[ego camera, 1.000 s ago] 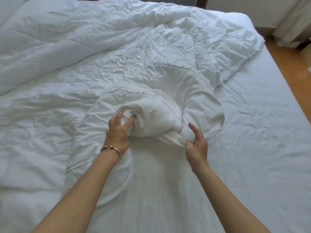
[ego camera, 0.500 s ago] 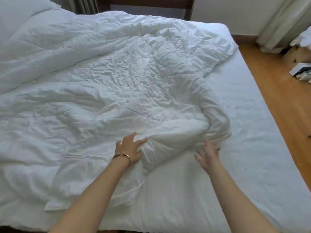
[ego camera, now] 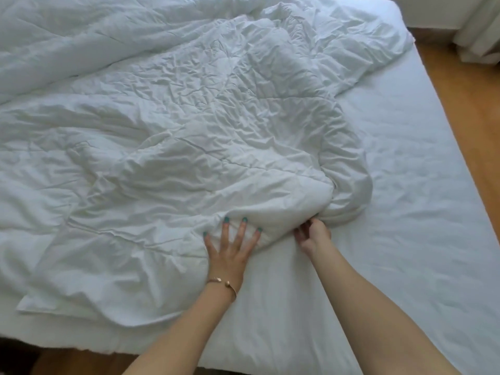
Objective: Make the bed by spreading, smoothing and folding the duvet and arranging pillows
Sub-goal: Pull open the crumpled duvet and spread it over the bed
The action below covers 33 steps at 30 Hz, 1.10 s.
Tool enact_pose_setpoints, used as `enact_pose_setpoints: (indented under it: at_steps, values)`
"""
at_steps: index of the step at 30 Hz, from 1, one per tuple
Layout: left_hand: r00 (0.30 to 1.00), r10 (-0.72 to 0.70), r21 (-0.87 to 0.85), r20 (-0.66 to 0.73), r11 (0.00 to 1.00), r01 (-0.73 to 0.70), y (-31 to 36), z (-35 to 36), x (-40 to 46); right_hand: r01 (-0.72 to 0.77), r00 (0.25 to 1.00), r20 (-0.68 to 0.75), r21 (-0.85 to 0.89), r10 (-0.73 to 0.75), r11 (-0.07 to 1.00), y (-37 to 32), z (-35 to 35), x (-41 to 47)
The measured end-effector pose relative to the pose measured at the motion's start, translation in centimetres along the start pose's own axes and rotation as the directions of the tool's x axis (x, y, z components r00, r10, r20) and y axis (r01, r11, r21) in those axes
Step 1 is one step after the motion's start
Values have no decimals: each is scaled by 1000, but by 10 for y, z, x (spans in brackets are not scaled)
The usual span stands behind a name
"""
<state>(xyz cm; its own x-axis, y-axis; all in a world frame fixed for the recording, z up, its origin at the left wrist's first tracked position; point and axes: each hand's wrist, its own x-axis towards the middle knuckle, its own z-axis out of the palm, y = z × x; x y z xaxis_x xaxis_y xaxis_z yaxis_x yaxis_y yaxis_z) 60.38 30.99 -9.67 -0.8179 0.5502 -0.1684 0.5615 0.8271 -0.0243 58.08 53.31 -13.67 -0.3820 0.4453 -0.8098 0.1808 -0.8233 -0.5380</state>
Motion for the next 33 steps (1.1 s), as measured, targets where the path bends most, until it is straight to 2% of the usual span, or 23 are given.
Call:
enact_pose_setpoints:
  at_steps: [2, 3, 5, 6, 7, 9, 12, 14, 16, 18, 20, 22, 23, 24, 25, 26, 28, 29, 30, 31, 33]
  values:
    - [999, 15, -9, 38, 1000, -14, -12, 3, 17, 25, 999, -27, 26, -24, 999, 1, 1, 7]
    - [999, 41, -67, 34, 997, -39, -20, 1, 23, 24, 1000, -11, 48, -23, 999, 2, 0, 8]
    - [995, 78, -214, -61, 973, -89, -36, -15, 32, 14, 999, 51, 99, -19, 995, 0, 0, 4]
    - [997, 47, -312, -53, 948, -61, -46, -28, 33, 7, 996, 92, 112, -17, 994, -3, 0, 0]
    - [996, -48, -453, -73, 892, 10, -55, -42, 31, -10, 991, 133, 113, -6, 994, -5, -1, -4]
    - [941, -257, -611, -220, 788, 72, -68, -68, 21, 1, 980, 199, 120, -25, 993, -10, -5, -27]
    - [888, -316, -687, -333, 726, 0, -75, -100, 2, 147, 961, 214, 145, -176, 978, -29, -15, -83]
    - [881, -339, -761, -331, 647, -37, -71, -123, -5, 301, 939, 120, 166, -322, 939, -61, -30, -122]
    - [890, -318, -801, -327, 594, -82, -67, -139, -10, 436, 900, -21, 102, -436, 894, -108, -56, -151]
    - [930, -265, -814, -255, 578, -58, -57, -139, -12, 527, 850, -28, 59, -526, 848, -154, -87, -171]
    - [971, -217, -755, -97, 652, 70, -36, -123, -9, 501, 865, 61, -44, -498, 864, -174, -115, -180]
    - [967, -232, -569, 109, 783, 252, -9, -101, -13, 356, 933, 147, -267, -327, 896, -162, -137, -174]
    - [955, -257, -465, 148, 834, 297, 5, -88, -19, 260, 963, 166, -368, -213, 893, -146, -147, -168]
    - [961, -260, -399, 98, 874, 277, 20, -75, -26, 190, 975, 187, -437, -118, 879, -129, -156, -163]
    - [975, -223, -380, -14, 903, 201, 35, -63, -32, 143, 983, 174, -481, -66, 865, -112, -167, -152]
    - [979, -143, -381, -147, 921, 77, 50, -51, -39, 126, 985, 169, -508, -45, 852, -99, -176, -142]
    - [932, 112, -324, -345, 918, -230, 80, -29, -54, 147, 987, 146, -601, -73, 786, -83, -197, -114]
    - [915, 216, -271, -342, 909, -316, 94, -18, -64, 146, 989, 111, -665, -96, 732, -79, -204, -103]
    - [922, 288, -228, -260, 909, -348, 108, -11, -72, 139, 990, 88, -714, -109, 686, -74, -209, -94]
    - [947, 307, -193, -98, 927, -321, 120, -6, -78, 113, 993, 60, -753, -103, 648, -70, -212, -87]
    - [979, 177, -124, 98, 979, -165, 136, 10, -78, 169, 985, 115, -780, -128, 602, -59, -217, -75]
